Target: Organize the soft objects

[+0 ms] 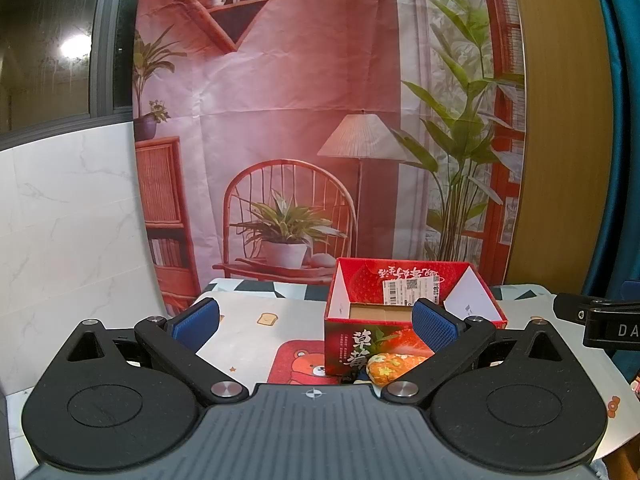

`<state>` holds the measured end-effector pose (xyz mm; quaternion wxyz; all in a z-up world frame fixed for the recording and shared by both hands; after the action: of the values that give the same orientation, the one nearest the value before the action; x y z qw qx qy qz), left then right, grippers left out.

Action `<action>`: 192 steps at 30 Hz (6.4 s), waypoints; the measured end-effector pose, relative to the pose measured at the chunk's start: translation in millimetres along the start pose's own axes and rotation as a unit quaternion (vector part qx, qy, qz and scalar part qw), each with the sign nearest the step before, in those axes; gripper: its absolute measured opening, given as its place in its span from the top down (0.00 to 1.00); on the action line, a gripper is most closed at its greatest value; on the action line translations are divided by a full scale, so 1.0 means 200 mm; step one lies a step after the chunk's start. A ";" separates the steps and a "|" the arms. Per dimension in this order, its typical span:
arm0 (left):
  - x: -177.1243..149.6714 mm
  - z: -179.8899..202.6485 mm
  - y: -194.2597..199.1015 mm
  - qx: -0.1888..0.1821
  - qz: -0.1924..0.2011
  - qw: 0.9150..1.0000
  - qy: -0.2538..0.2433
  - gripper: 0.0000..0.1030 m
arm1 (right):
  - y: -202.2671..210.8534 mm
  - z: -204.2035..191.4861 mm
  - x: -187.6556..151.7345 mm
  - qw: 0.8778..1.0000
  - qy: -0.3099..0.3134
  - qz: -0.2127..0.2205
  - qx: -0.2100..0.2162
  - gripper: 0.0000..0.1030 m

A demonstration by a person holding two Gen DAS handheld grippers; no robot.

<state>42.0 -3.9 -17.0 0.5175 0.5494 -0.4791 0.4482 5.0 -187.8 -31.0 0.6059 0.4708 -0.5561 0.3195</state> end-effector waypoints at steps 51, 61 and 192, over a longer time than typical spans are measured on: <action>-0.45 -0.15 -0.31 -0.014 -0.077 0.997 0.015 0.00 | -0.20 0.00 -0.42 0.998 -0.022 -0.015 0.056 0.00; -0.86 -0.17 -0.55 -0.030 -0.155 0.986 0.044 0.00 | -0.32 0.12 -0.92 0.993 0.029 -0.111 0.029 0.00; -0.41 0.00 -0.55 -0.169 -0.029 0.984 0.053 0.88 | -0.53 0.10 -0.36 0.993 -0.014 -0.048 0.109 0.79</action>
<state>138.9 0.8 -112.8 0.6404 0.4430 -0.5039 0.3738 80.8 -232.7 -125.9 0.5581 0.5645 -0.5029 0.3421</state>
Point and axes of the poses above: each gripper's, at about its wrist camera, not at the fingertips, and y roughly against the way its jaws point, z to its right, x to its top, the point moved 4 cm from there along -y, roughly the way its jaws point, and after that the axes turned 13 degrees about z, right-handed, at the moved point
